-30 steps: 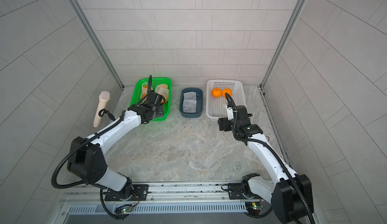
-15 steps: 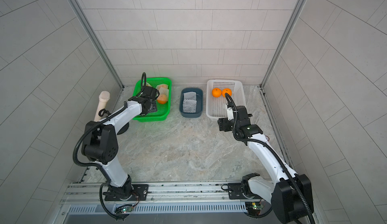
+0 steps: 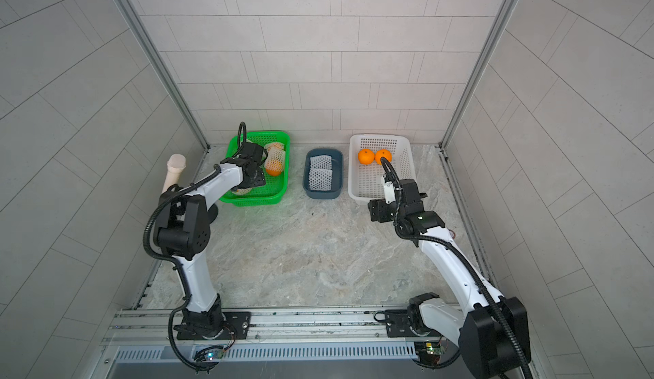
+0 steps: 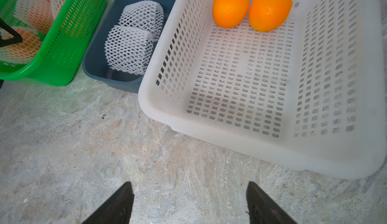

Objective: Remove foam nets from oranges
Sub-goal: Pick up the orange from the basket.

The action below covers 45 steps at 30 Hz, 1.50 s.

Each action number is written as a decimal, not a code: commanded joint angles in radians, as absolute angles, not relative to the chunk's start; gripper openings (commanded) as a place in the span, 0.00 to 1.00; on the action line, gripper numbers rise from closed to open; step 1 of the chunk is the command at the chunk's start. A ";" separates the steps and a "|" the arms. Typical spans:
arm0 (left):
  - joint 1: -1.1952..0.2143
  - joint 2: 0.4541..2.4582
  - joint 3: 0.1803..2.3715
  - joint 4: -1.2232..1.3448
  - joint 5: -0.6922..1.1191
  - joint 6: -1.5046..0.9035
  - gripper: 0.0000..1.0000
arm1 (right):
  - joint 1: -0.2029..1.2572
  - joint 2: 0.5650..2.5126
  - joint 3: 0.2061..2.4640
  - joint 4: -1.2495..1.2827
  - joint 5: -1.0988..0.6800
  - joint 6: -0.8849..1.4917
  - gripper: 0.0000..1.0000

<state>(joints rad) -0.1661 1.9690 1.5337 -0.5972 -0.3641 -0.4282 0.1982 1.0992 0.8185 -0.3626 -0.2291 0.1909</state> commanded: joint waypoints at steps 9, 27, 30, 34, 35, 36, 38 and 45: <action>-0.141 2.050 1.613 -0.656 -0.407 -0.429 0.83 | 0.201 1.072 0.817 -0.357 -0.233 0.186 0.86; -0.111 2.196 1.756 -0.771 -0.392 -0.408 0.83 | 0.202 1.069 0.819 -0.359 -0.236 0.189 0.86; -0.106 2.217 1.772 -0.779 -0.381 -0.405 0.83 | 0.202 1.068 0.818 -0.357 -0.237 0.191 0.86; -0.100 2.226 1.774 -0.777 -0.369 -0.401 0.83 | 0.202 1.069 0.819 -0.358 -0.237 0.191 0.86; -0.100 2.229 1.775 -0.776 -0.367 -0.400 0.83 | 0.202 1.069 0.821 -0.358 -0.238 0.191 0.86; -0.100 2.230 1.776 -0.777 -0.366 -0.398 0.83 | 0.202 1.069 0.820 -0.357 -0.235 0.190 0.86; -0.099 2.233 1.778 -0.778 -0.364 -0.396 0.83 | 0.202 1.071 0.821 -0.357 -0.235 0.189 0.86; -0.098 2.246 1.779 -0.776 -0.362 -0.393 0.83 | 0.201 1.074 0.822 -0.359 -0.233 0.190 0.86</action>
<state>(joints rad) -0.1040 2.2051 1.7634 -0.7540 -0.3832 -0.3946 0.1982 1.0863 0.8185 -0.3626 -0.2295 0.1909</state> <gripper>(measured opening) 0.831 0.858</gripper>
